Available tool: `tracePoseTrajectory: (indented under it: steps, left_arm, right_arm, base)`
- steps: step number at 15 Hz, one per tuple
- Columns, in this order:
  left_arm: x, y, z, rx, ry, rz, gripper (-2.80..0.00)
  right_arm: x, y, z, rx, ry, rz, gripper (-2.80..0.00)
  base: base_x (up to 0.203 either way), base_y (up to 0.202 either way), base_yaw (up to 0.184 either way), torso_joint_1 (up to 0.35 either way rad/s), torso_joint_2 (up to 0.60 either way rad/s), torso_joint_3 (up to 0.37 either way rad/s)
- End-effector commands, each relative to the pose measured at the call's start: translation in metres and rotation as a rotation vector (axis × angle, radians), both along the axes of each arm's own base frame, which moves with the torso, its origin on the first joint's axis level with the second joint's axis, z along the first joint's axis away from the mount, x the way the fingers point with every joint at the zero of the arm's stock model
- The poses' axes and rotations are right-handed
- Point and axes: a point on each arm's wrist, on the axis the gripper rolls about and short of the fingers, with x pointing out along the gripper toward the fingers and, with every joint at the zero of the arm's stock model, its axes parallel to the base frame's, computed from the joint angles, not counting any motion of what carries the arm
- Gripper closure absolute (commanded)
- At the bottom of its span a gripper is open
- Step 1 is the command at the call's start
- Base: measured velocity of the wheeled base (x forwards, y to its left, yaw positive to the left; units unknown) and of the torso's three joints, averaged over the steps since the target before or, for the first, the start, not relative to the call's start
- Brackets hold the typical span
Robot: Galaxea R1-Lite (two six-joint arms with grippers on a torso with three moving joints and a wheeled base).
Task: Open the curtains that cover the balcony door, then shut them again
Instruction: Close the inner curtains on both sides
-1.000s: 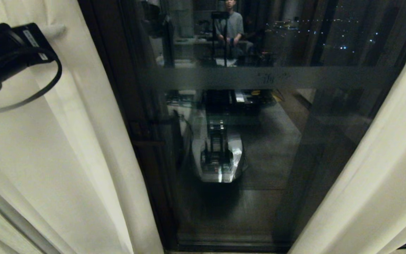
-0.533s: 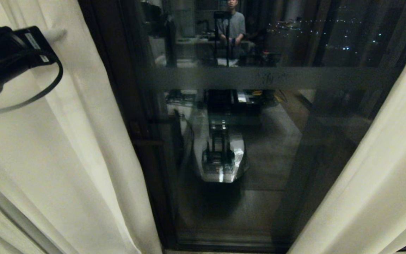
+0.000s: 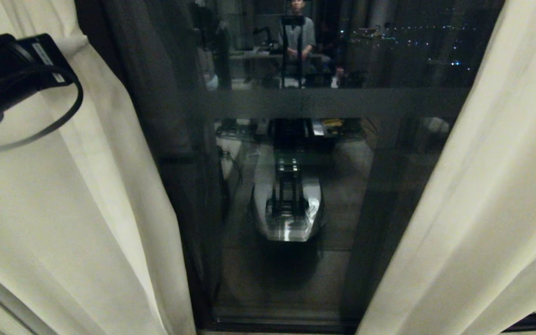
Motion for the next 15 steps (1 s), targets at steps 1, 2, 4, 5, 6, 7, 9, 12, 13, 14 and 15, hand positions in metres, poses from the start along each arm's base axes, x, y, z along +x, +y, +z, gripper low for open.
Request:
tracePoseTrajectory:
  steps: [1,2,4,5,6,7,9,12,13,14,15]
  left_arm:
    - [-0.003,-0.002,0.002,-0.002,-0.011,-0.01,0.0]
    - [-0.004,-0.005,0.002,-0.002,-0.012,-0.021,0.0]
    - [-0.005,-0.011,0.002,-0.003,-0.012,-0.045,0.0]
    - [-0.005,-0.013,0.002,-0.003,-0.011,-0.055,0.0]
    - [-0.006,-0.015,0.003,-0.003,-0.013,-0.063,0.0]
    - [-0.008,-0.016,0.003,-0.003,-0.014,-0.068,0.0]
    - [-0.008,-0.02,0.003,-0.004,-0.014,-0.082,0.0]
    - [-0.009,-0.022,0.003,-0.003,-0.014,-0.094,0.0]
    - [-0.008,-0.023,0.002,-0.002,-0.01,-0.096,0.0]
    - [-0.008,-0.023,-0.001,-0.001,-0.002,-0.097,0.0]
    - [-0.008,-0.023,-0.002,0.0,0.003,-0.097,0.0]
  right_arm:
    - [0.0,0.0,0.0,-0.001,0.002,0.001,0.0]
    - [0.0,0.0,0.0,-0.001,0.002,0.001,0.0]
    - [0.0,0.0,0.0,-0.001,0.002,0.001,0.0]
    - [0.0,0.0,0.0,-0.001,0.002,0.001,0.0]
    - [0.0,0.0,0.0,-0.001,0.002,0.001,0.0]
    - [0.0,0.0,0.0,-0.001,0.002,0.001,0.0]
    - [0.0,0.0,0.0,-0.001,0.002,0.001,0.0]
    - [0.0,0.0,0.0,-0.001,0.002,0.001,0.0]
    - [0.0,0.0,0.0,-0.001,0.002,0.001,0.0]
    - [0.0,0.0,0.0,-0.001,0.002,0.001,0.0]
    - [0.0,0.0,0.0,-0.001,0.002,0.001,0.0]
  base:
    - [0.0,-0.196,0.003,0.011,0.01,0.002]
    - [0.0,-0.187,0.001,-0.004,0.01,0.006]
    - [0.0,-0.188,0.002,0.0,0.0,0.002]
    - [0.0,-0.192,0.002,0.002,0.0,0.012]
    - [0.0,-0.19,0.003,0.002,0.0,-0.007]
    - [0.0,-0.191,0.002,0.002,0.01,0.003]
    - [0.0,-0.191,0.001,0.002,0.0,0.001]
    - [0.0,-0.189,0.003,0.004,0.0,0.005]
    - [0.0,-0.188,0.004,0.007,0.0,0.003]
    - [0.0,-0.191,0.003,0.005,0.0,0.001]
    - [0.0,-0.196,0.002,0.002,0.01,0.002]
